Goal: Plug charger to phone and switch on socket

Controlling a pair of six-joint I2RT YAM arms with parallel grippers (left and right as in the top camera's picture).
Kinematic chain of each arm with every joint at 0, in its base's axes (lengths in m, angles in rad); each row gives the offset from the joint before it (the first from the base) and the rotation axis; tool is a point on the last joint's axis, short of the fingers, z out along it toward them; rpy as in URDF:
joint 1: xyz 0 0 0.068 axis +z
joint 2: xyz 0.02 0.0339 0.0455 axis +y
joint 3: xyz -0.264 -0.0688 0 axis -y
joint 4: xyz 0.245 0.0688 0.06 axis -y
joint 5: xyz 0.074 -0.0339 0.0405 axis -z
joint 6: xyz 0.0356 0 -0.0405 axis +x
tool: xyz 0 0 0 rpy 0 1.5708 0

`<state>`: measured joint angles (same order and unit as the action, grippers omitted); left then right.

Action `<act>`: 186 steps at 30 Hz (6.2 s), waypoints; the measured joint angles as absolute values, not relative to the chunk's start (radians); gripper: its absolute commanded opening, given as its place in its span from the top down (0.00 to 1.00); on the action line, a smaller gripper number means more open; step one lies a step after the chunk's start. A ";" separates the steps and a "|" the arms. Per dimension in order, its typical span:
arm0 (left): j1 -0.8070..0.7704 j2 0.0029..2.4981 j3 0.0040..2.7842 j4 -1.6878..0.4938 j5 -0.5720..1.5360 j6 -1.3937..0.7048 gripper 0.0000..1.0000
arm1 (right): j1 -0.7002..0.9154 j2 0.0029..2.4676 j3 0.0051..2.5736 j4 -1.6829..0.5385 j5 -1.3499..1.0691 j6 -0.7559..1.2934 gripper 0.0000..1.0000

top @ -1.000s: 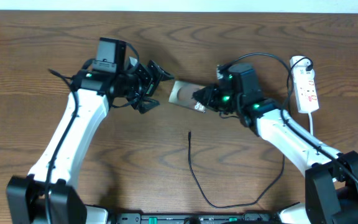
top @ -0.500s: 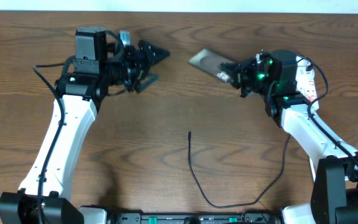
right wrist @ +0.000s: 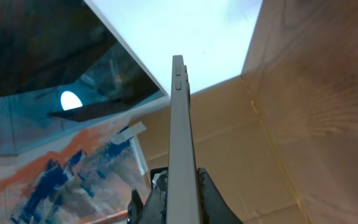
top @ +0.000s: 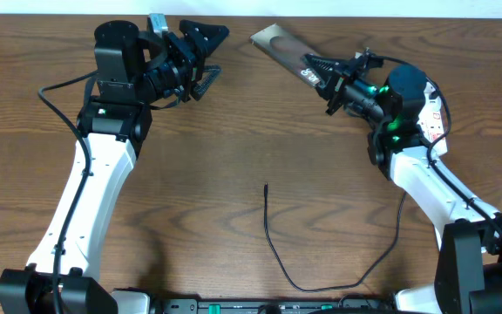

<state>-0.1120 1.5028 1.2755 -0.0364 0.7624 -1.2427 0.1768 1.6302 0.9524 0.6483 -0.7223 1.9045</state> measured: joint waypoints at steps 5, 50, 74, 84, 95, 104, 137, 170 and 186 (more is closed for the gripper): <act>-0.112 1.503 1.275 -0.031 0.717 -1.258 0.13 | 0.232 1.630 0.952 0.664 -0.724 1.923 0.99; -0.112 1.503 1.275 0.009 0.673 -1.228 0.13 | 0.443 1.634 0.952 0.824 -0.570 1.965 0.98; -0.112 1.503 1.275 0.009 0.662 -1.215 0.52 | 0.463 1.634 0.952 0.824 -0.543 1.974 0.99; -0.112 1.503 1.275 0.009 0.648 -1.215 0.51 | 0.498 1.634 0.952 0.824 -0.522 1.974 0.98; -0.112 1.503 1.275 0.006 0.645 -1.208 0.81 | 0.499 1.634 0.952 0.830 -0.512 1.977 0.98; -0.112 1.503 1.268 0.004 0.640 -1.204 0.91 | 0.500 1.634 0.953 0.838 -0.503 1.980 0.99; -0.113 1.503 1.268 0.004 0.629 -1.170 0.93 | 0.502 1.634 0.953 0.831 -0.501 1.961 0.01; 0.466 1.504 1.267 0.049 1.414 -0.926 0.92 | 0.412 1.637 1.412 -0.259 -0.671 1.058 0.01; 0.466 1.504 1.267 0.049 1.444 -0.891 0.92 | 0.416 1.645 1.755 -1.073 -0.377 0.683 0.01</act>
<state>0.4656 1.5036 1.2675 0.0494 1.4445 -0.8913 0.4156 1.6451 1.7550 -1.0733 -0.3767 0.6834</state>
